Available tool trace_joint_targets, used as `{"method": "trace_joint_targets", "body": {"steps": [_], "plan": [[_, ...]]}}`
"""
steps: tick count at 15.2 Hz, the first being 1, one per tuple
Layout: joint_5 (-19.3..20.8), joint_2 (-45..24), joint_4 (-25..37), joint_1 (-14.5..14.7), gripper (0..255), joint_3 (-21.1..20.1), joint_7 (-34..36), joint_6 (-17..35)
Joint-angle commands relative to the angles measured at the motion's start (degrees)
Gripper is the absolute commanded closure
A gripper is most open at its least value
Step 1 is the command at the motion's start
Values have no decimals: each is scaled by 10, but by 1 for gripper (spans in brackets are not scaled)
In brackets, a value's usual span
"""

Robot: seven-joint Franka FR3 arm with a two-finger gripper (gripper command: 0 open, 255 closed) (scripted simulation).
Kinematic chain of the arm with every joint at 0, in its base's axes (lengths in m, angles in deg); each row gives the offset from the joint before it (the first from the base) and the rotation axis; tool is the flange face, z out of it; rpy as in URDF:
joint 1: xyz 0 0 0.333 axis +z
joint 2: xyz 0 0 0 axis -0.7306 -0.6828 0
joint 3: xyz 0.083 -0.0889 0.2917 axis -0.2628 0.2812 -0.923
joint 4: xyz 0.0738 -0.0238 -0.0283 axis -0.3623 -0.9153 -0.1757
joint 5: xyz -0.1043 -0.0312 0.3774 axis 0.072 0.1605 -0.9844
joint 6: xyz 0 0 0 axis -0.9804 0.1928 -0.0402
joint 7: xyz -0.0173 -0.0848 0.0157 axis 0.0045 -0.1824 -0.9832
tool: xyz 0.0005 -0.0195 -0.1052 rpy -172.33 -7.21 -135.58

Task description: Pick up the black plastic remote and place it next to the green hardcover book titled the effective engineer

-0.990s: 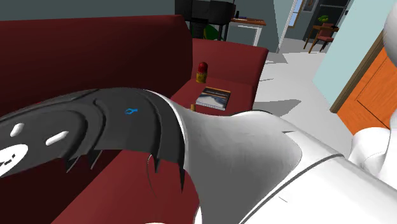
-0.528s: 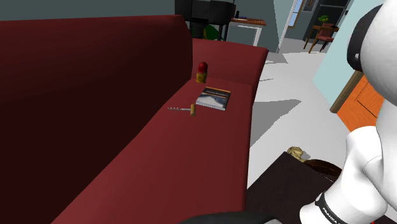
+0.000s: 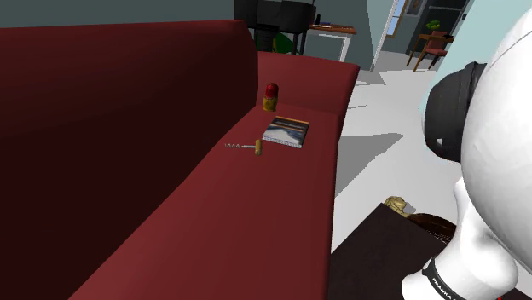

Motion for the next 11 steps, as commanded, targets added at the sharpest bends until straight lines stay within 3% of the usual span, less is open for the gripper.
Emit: {"method": "trace_joint_targets", "body": {"steps": [1,5,11], "plan": [[18,-39,64,47,255,10,21,-25],[49,-129,226,148,255,35,40,-88],[54,-135,187,139,255,39,45,-47]]}}
